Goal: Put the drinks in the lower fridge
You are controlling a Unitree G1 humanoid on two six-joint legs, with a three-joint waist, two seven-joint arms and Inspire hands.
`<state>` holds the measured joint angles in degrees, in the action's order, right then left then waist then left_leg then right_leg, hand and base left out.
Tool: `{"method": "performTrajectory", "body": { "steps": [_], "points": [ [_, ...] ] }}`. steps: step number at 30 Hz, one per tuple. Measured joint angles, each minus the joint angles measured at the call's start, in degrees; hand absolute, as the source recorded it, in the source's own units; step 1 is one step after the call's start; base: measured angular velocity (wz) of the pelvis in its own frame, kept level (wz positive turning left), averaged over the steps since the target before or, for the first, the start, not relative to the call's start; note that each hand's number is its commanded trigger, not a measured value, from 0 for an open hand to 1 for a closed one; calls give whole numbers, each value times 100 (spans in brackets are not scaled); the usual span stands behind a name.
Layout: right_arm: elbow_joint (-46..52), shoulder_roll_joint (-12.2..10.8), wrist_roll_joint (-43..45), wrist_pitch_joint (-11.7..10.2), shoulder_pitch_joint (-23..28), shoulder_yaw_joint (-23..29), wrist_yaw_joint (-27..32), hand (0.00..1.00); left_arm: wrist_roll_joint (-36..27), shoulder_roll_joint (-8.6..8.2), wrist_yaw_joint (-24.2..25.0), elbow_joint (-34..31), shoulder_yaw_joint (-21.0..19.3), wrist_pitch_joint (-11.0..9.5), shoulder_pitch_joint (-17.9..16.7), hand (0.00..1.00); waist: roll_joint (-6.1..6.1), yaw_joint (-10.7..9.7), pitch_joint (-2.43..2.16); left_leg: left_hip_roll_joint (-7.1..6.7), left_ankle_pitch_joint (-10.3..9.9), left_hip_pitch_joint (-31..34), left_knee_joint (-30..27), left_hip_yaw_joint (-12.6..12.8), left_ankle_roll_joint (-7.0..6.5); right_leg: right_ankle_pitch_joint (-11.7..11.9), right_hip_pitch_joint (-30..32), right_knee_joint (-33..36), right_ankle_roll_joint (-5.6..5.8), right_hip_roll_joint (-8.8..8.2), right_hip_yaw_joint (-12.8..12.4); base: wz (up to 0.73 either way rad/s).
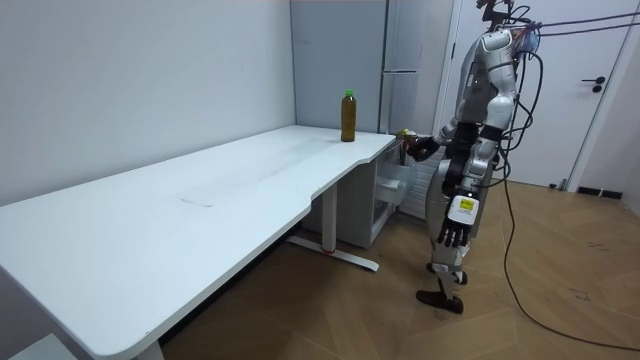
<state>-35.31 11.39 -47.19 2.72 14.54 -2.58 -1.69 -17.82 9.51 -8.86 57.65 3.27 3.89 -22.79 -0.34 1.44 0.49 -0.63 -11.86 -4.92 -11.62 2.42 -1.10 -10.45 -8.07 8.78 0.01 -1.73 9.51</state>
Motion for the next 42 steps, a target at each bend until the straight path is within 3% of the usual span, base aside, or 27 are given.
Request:
{"method": "performTrajectory", "body": {
  "steps": [12, 19, 21, 23, 26, 33, 37, 42],
  "points": [
    [-536, 80, -1520, 0, -612, 78, 344, 100, 9, -8, 119, -33, -194, 202, 7, 0, -23, -24, -19, -5, -5, 290, -26, 23, -15, -12, 332, 117, 10, -20, 15, 0],
    [-1185, 239, -2591, -2, -1509, 275, 695, 100, -3, 30, 182, -9, -347, 219, 542, 0, -26, 45, -7, -8, 17, 971, -371, 27, -48, -13, 1038, 494, 7, -78, 78, 1],
    [-1460, 241, -2740, 0, -1837, 333, 751, 100, -47, 50, 192, 66, -346, 214, 810, 0, -22, 22, 11, -9, 18, 1264, -558, 3, -51, -19, 1270, 649, -3, -106, 133, 14],
    [-1849, 243, -2994, -9, -2311, 441, 849, 100, -62, 61, 205, 272, -297, 116, 1185, 0, -75, 33, 77, -6, 22, 1666, -797, -18, -76, -41, 1647, 866, -20, -126, 150, 12],
    [-2291, 249, -3144, -17, -2813, 637, 925, 100, -64, 58, 208, 501, -247, 83, 1554, 0, -105, 61, 96, -12, -1, 2215, -1142, -26, -108, -121, 2224, 1273, -28, -184, 150, 8],
    [-2786, 398, -3507, -12, -3273, 784, 1161, 100, -70, 89, 177, 676, -244, 75, 1873, 0, -75, 320, 105, -23, 98, 2962, -1385, -12, -160, -123, 3069, 1711, -43, -293, 118, 0],
    [-2974, 526, -3647, -11, -3666, 844, 1295, 100, -74, 103, 26, 731, -49, 75, 2005, 0, -95, 352, 119, -124, 169, 3244, -1400, 14, -197, -197, 3486, 2028, -41, -436, 77, 3],
    [-3001, 632, -3805, -8, -4050, 844, 1348, 100, -83, 108, -52, 769, 235, 73, 2308, 0, -100, 374, 192, -115, 175, 3578, -1581, -5, -196, -202, 3773, 2127, -49, -429, 78, 4]
  ]
}}
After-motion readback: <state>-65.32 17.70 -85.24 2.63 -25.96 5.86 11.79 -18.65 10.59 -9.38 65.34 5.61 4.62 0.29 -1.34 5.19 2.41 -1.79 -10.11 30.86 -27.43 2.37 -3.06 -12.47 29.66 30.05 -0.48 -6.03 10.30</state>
